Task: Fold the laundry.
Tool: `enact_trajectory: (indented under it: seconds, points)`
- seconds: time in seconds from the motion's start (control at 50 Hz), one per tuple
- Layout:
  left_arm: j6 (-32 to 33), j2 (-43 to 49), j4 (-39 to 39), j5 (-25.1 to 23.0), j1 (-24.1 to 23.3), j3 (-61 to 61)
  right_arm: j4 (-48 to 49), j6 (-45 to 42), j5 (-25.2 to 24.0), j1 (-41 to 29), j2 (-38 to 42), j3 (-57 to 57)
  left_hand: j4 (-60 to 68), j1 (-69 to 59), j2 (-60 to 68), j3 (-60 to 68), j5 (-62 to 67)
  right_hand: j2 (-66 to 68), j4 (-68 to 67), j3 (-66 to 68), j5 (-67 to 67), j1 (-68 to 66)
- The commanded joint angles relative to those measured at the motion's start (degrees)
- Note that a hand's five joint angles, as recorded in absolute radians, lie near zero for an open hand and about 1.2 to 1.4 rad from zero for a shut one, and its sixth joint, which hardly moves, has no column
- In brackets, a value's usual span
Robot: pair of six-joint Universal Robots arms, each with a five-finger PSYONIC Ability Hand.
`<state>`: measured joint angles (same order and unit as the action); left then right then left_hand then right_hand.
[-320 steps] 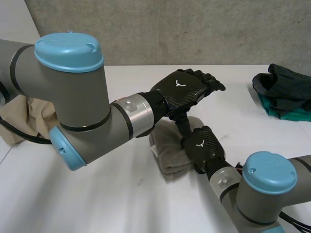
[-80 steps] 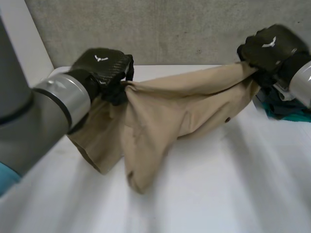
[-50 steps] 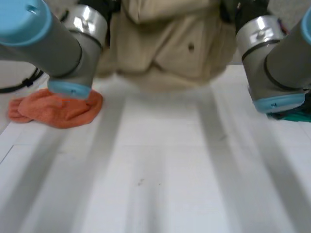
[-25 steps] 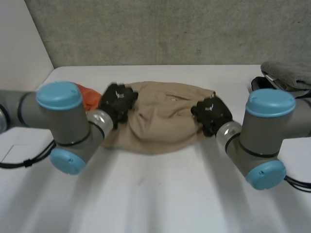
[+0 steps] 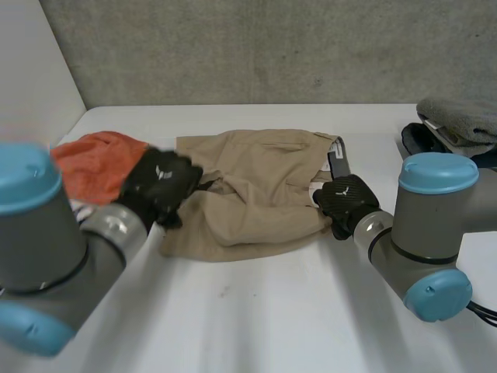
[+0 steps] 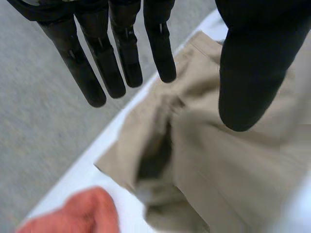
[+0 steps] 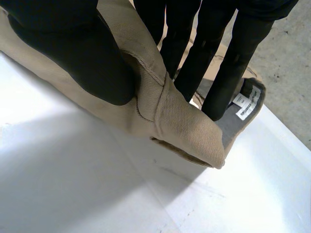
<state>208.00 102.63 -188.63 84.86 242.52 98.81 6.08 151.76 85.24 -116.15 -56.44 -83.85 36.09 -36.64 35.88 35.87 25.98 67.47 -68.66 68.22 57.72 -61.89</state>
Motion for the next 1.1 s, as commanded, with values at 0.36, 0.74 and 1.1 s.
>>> enact_trajectory:
  seconds: [0.36,0.74,1.1]
  points:
    - [0.74,12.49,-7.37,-0.13,3.04,1.92,0.07,-0.06,0.28,-0.65,0.27,-1.4,-0.99,1.53,-0.77,-0.76,-0.88,12.53,-11.34,11.78,12.28,-18.11]
    - [0.91,13.49,-7.63,0.83,2.43,-3.8,-1.5,-2.25,0.72,-0.48,-1.48,0.88,43.91,-43.36,44.12,44.13,44.02,12.53,-11.34,11.78,12.28,-18.11]
    - [0.65,-14.13,24.44,-0.31,2.34,-15.93,-25.66,-18.16,1.33,0.14,-17.56,14.86,43.91,-43.36,44.12,44.13,44.02,12.53,-11.34,11.78,12.28,-18.11]
